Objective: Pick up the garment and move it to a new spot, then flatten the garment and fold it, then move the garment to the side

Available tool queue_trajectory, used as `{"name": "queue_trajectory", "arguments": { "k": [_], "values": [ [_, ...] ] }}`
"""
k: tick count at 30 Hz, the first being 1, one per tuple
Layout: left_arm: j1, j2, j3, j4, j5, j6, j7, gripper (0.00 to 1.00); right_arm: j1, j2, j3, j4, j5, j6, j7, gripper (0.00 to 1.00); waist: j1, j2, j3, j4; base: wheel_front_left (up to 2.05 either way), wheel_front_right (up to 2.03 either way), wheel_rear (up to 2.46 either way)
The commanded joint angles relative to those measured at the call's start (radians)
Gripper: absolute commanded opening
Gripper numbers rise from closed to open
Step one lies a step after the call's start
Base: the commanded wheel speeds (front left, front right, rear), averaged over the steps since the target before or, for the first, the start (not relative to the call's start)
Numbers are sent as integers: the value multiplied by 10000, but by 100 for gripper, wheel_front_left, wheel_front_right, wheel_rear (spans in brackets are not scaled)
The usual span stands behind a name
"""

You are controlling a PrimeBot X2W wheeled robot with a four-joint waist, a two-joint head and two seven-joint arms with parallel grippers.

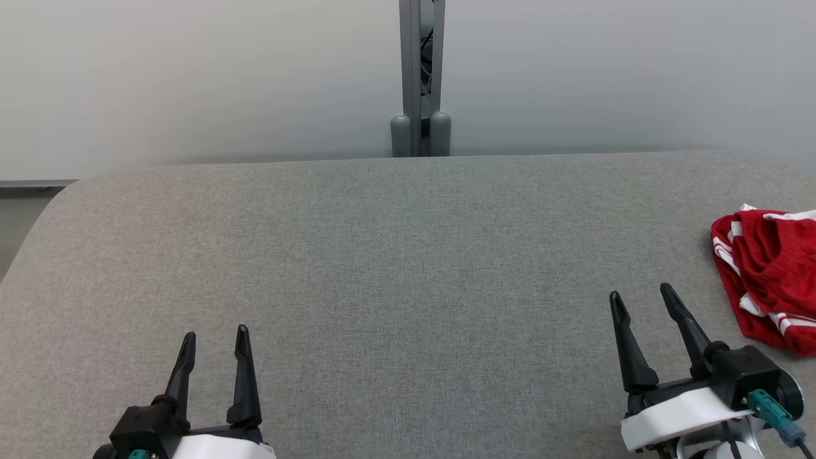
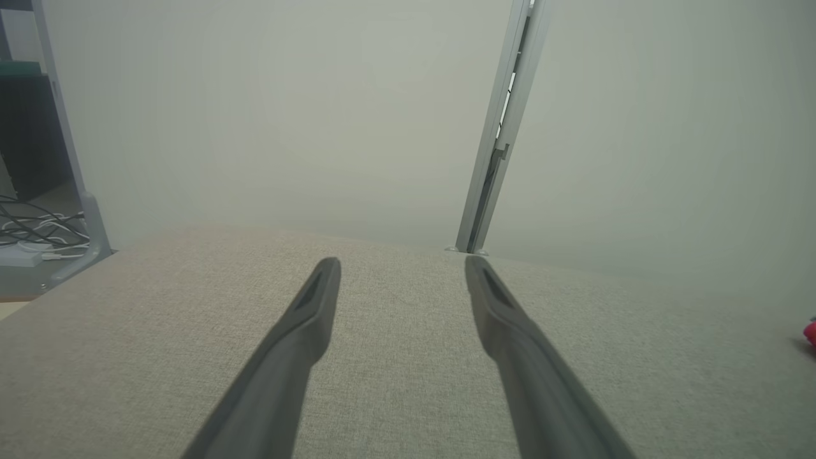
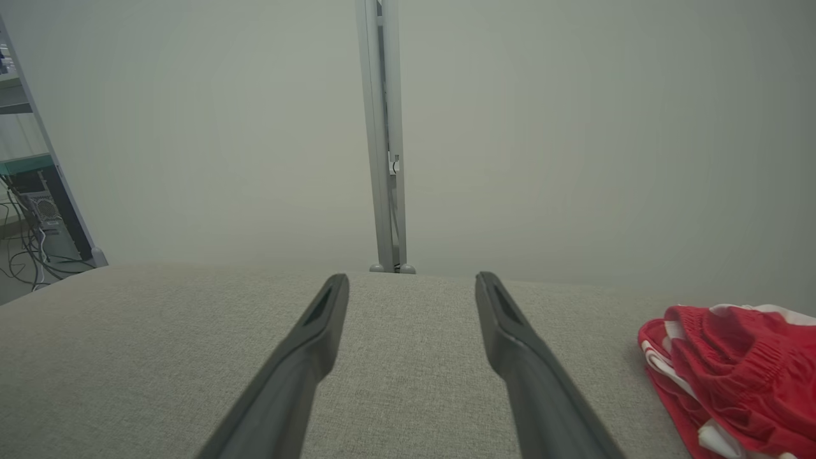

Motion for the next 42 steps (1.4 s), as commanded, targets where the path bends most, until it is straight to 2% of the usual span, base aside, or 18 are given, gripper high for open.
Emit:
{"name": "queue_trajectory", "arguments": {
  "k": [1,14,15,19,25,42],
  "values": [
    [96,36,33,-20,-51,-51,-24,100,-45,-47,-13,42,32,0,-12,100,0,0,-1,3,0,0,0],
    [76,36,111,51,-426,-128,-24,100,-46,-47,59,98,-21,0,-12,100,0,0,12,70,0,0,0],
    [12,-2,67,67,-393,-103,4,0,-15,0,44,48,6,0,0,0,1,0,11,69,0,0,0],
    [75,-40,8,375,-499,-108,63,0,175,101,-10,360,123,-2,56,0,0,0,11,67,0,0,0],
    [-246,-34,-147,517,-1812,-276,256,0,214,87,-572,264,1572,-2,619,0,0,0,11,28,0,0,0],
    [-1083,-21,-564,1147,-4634,-779,615,0,424,56,-1645,-41,4658,-2,1692,0,0,0,8,-61,0,0,0]
  ]
}}
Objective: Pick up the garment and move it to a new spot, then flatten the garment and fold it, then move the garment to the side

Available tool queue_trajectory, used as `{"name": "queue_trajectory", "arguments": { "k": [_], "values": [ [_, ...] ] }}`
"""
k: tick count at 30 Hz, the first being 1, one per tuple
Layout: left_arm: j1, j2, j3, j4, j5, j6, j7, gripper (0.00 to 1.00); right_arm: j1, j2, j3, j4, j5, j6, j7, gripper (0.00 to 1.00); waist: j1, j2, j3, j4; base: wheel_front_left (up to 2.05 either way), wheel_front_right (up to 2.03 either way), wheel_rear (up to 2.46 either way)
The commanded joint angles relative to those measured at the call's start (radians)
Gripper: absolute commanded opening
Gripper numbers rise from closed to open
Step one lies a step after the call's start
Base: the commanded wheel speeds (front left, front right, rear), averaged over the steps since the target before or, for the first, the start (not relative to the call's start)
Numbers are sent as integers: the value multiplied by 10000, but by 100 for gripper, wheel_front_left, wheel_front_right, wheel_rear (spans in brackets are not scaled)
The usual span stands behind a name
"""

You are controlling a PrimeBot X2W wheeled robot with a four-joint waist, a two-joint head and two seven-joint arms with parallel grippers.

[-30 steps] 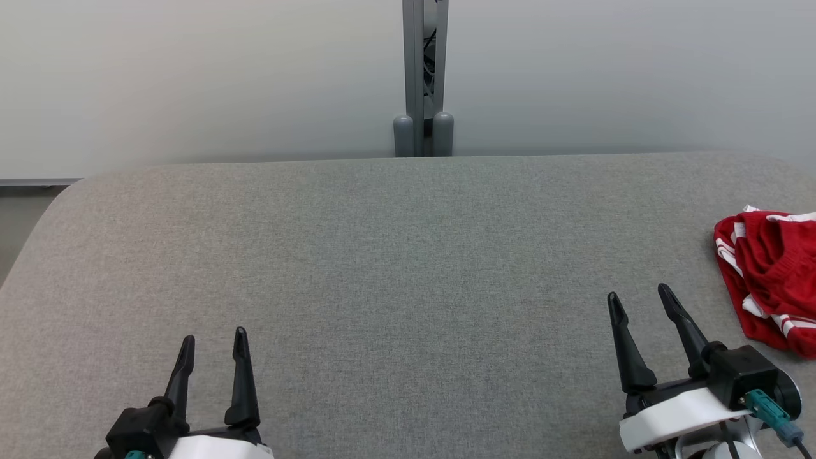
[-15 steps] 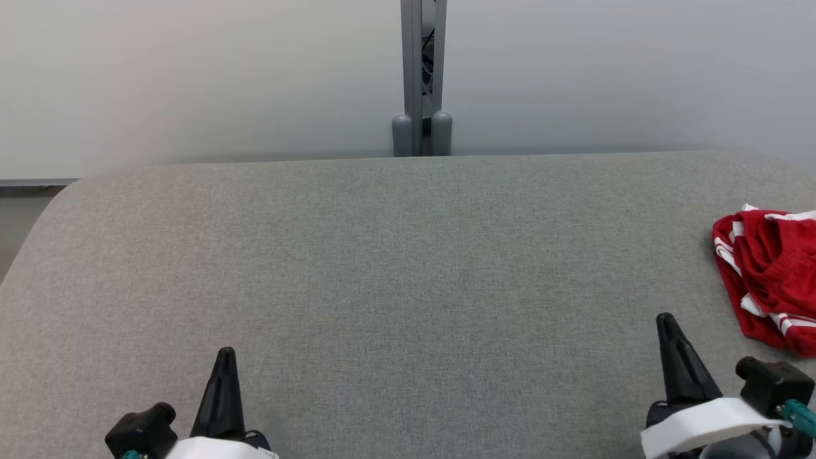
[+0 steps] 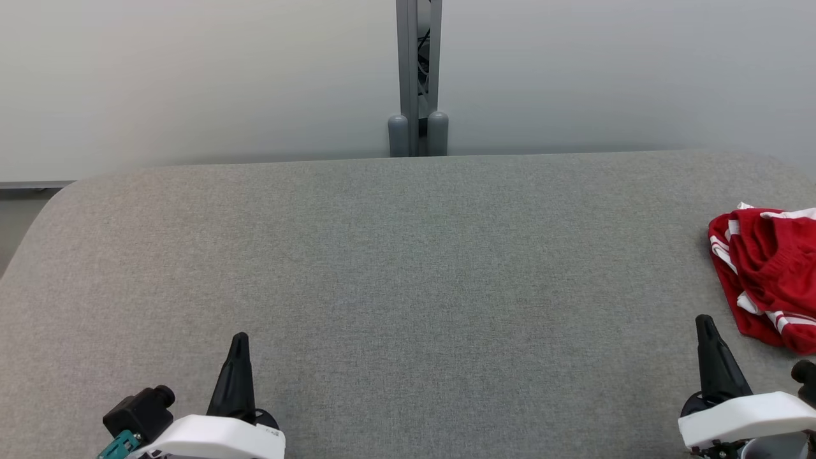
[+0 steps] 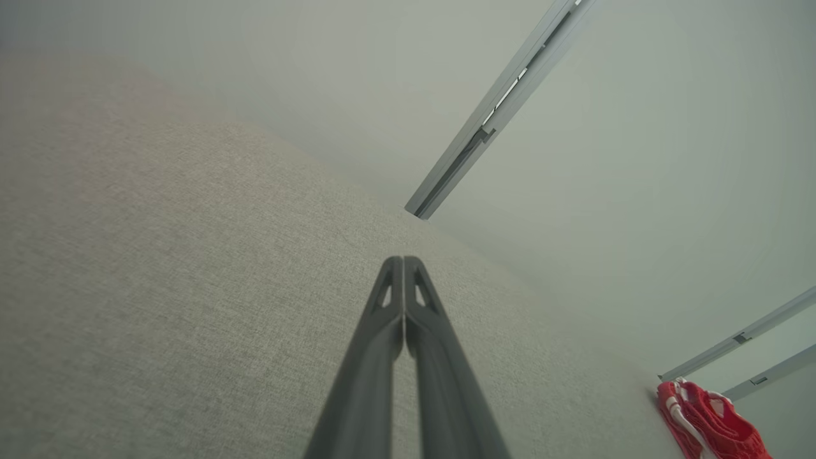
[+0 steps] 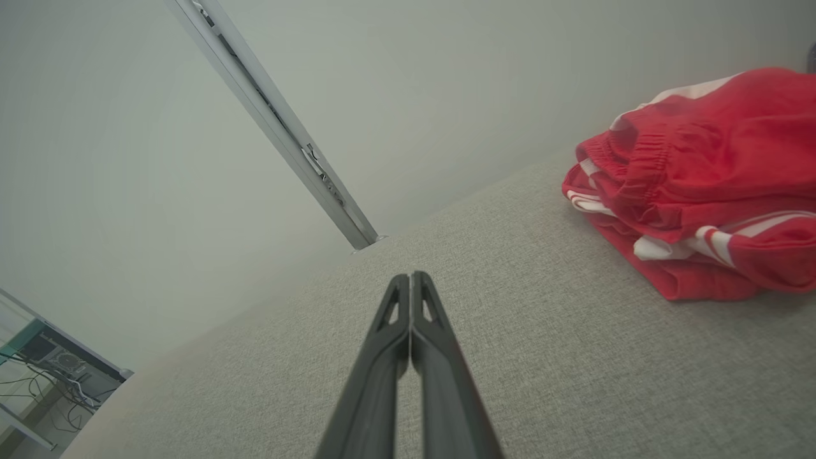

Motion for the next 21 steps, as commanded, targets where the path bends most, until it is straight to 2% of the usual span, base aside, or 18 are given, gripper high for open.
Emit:
{"name": "queue_trajectory", "arguments": {
  "k": [1,21],
  "values": [
    [-409,23,-31,-75,-312,-116,45,0,-20,-74,-147,-238,355,0,115,0,0,0,-1,-6,0,0,0],
    [-1170,37,-419,444,-2976,-558,384,0,142,-111,-1182,-487,3268,1,1150,0,0,0,-4,-112,0,0,0]
  ]
}}
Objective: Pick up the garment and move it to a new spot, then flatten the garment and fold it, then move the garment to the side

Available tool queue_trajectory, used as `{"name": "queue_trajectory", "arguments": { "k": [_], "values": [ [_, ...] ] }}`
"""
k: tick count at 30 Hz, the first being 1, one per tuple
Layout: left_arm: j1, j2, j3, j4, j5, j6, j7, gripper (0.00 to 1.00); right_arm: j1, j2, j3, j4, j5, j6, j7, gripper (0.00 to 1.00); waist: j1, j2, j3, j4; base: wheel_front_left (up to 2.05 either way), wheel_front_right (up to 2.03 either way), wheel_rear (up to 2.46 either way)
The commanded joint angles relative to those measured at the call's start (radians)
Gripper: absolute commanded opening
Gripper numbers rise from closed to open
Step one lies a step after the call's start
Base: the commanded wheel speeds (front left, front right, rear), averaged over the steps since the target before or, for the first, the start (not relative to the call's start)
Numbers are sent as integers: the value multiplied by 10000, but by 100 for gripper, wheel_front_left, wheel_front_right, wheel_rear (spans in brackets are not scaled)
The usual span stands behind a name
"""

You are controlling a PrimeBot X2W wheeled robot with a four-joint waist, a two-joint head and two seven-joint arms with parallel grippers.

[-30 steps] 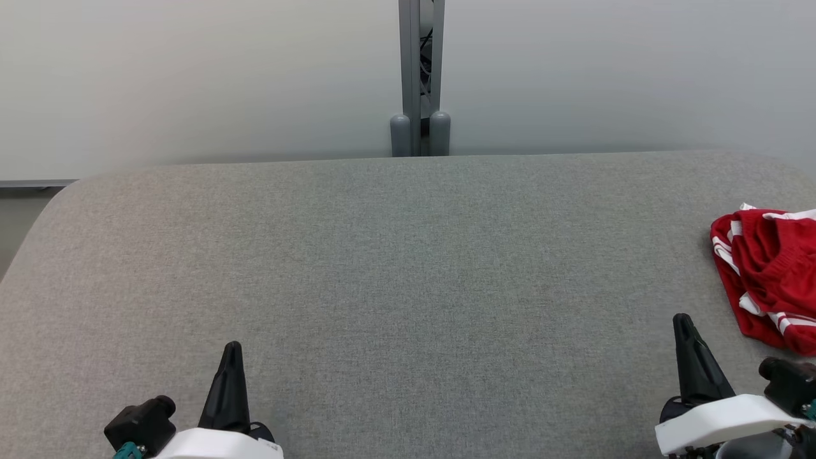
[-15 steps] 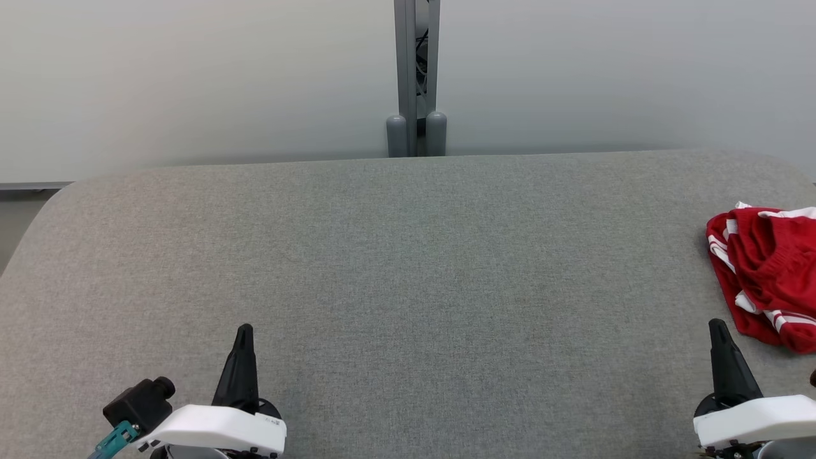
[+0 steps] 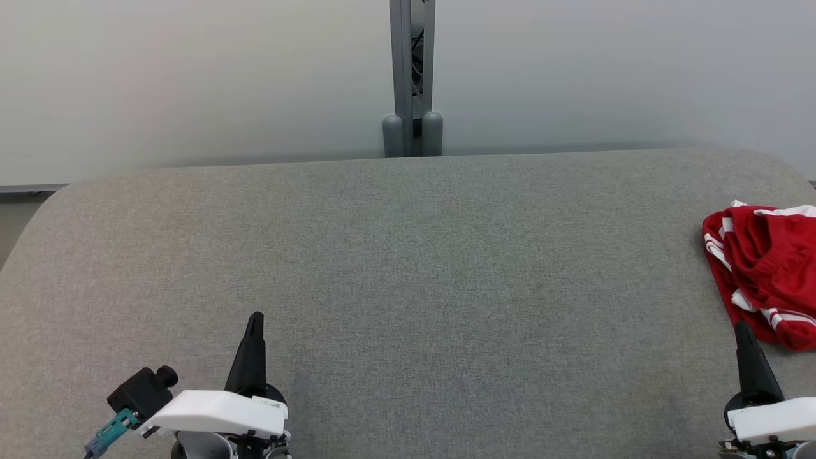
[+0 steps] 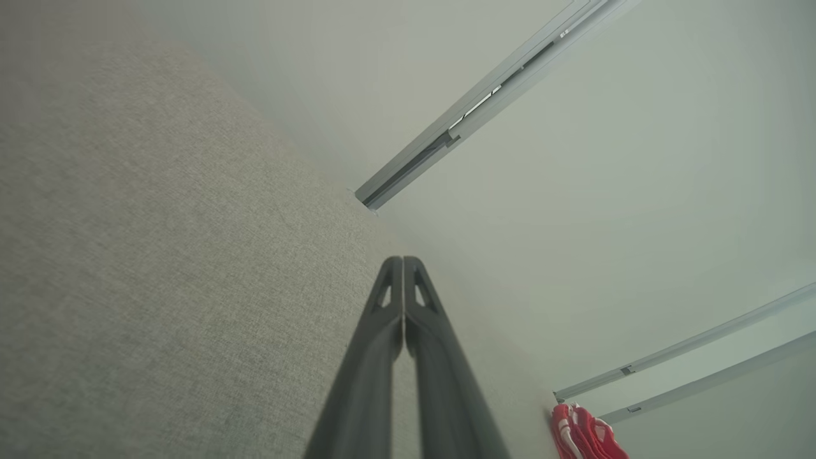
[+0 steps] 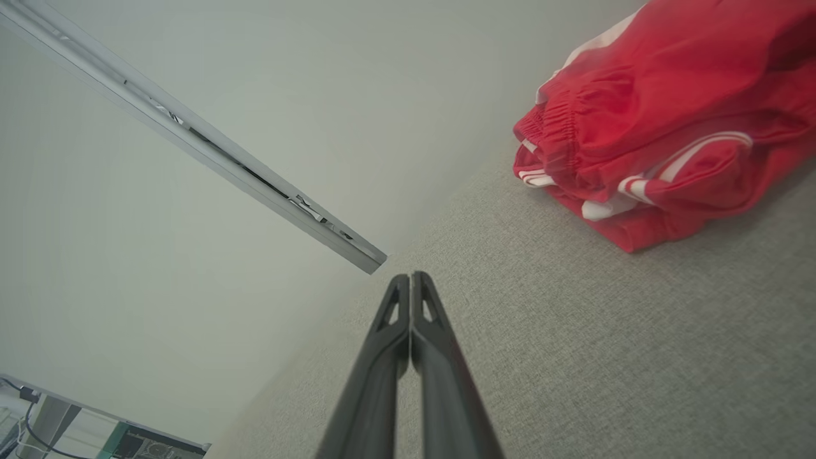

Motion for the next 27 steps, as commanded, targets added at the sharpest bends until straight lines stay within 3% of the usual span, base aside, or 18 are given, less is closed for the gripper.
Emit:
{"name": "queue_trajectory", "arguments": {
  "k": [1,27],
  "values": [
    [-414,34,-51,-19,-406,-92,46,0,-14,-96,-184,-217,456,3,169,0,0,0,0,-12,0,0,0],
    [-1107,48,-413,427,-3015,-524,406,0,148,-154,-1201,-455,3354,4,1185,0,0,0,-3,-145,0,0,0]
  ]
}}
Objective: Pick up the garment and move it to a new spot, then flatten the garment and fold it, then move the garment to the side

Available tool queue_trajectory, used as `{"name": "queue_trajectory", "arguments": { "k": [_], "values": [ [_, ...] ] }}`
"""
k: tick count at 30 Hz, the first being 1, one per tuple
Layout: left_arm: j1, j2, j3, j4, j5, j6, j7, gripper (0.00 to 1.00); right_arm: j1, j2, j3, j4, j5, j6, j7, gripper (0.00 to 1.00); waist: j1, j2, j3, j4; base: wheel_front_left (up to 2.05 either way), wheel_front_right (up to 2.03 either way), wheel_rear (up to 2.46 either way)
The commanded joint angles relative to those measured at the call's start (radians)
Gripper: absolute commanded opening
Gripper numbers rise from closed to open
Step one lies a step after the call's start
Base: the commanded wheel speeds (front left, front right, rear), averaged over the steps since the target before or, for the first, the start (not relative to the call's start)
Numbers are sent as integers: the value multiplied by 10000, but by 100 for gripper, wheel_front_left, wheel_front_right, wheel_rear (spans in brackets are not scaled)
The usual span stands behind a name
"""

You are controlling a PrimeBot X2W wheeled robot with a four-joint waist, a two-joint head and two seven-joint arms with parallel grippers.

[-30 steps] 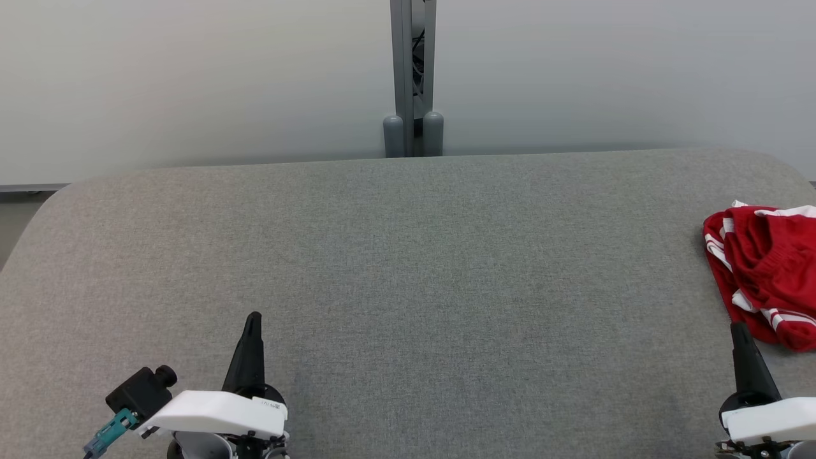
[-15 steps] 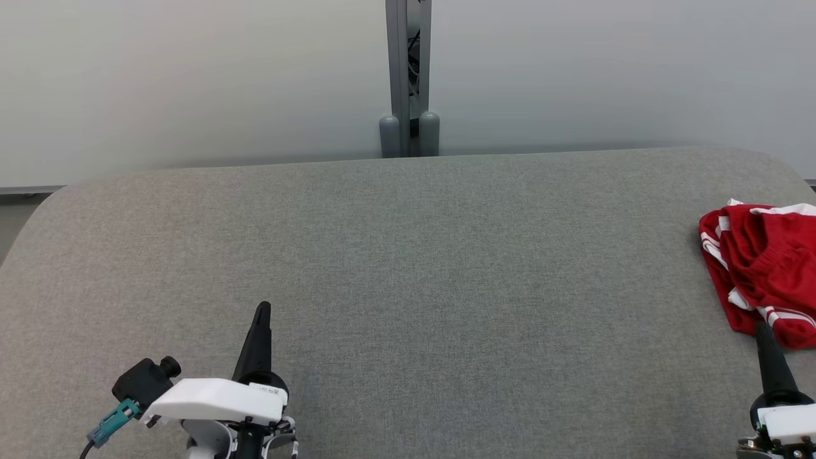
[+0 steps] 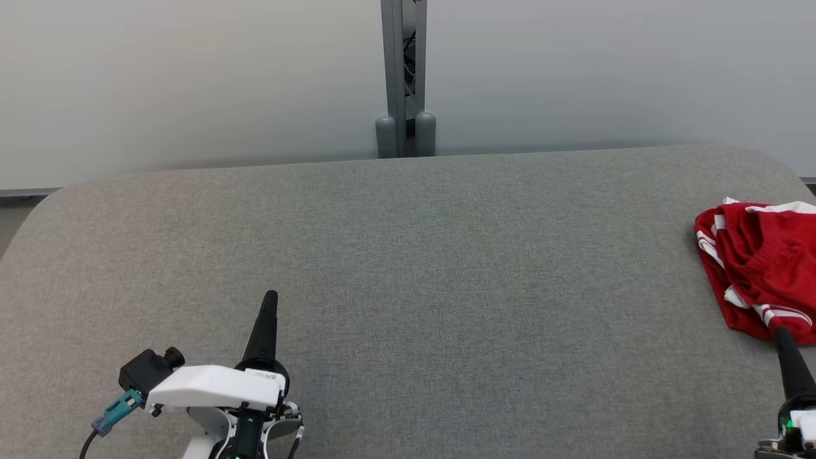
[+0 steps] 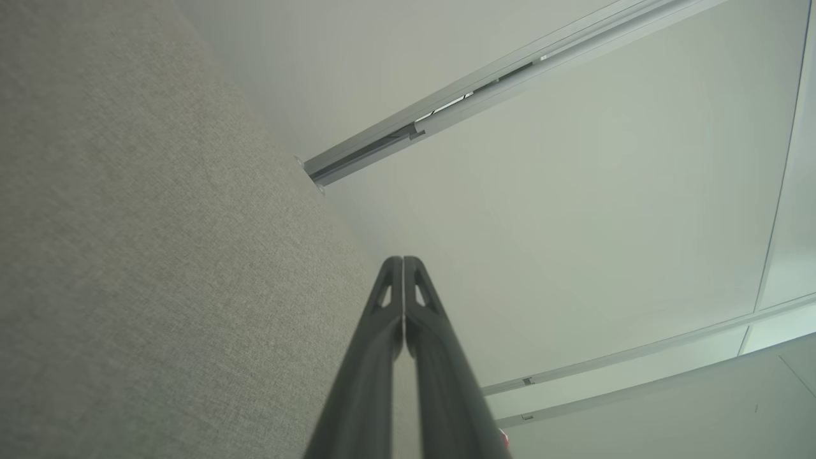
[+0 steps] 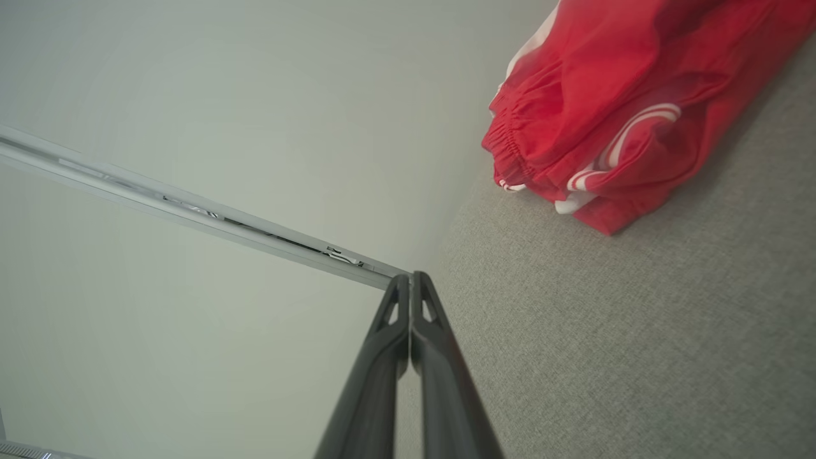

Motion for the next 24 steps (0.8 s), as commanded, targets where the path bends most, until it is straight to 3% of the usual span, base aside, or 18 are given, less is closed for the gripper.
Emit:
{"name": "queue_trajectory", "arguments": {
  "k": [1,24],
  "values": [
    [-338,38,-26,-28,-244,-90,44,0,-10,-125,-141,-166,288,6,101,0,0,0,0,-7,0,0,0],
    [-812,50,-286,321,-2102,-389,306,0,150,-173,-830,-311,2361,6,815,0,0,0,-3,-125,0,0,0]
  ]
}}
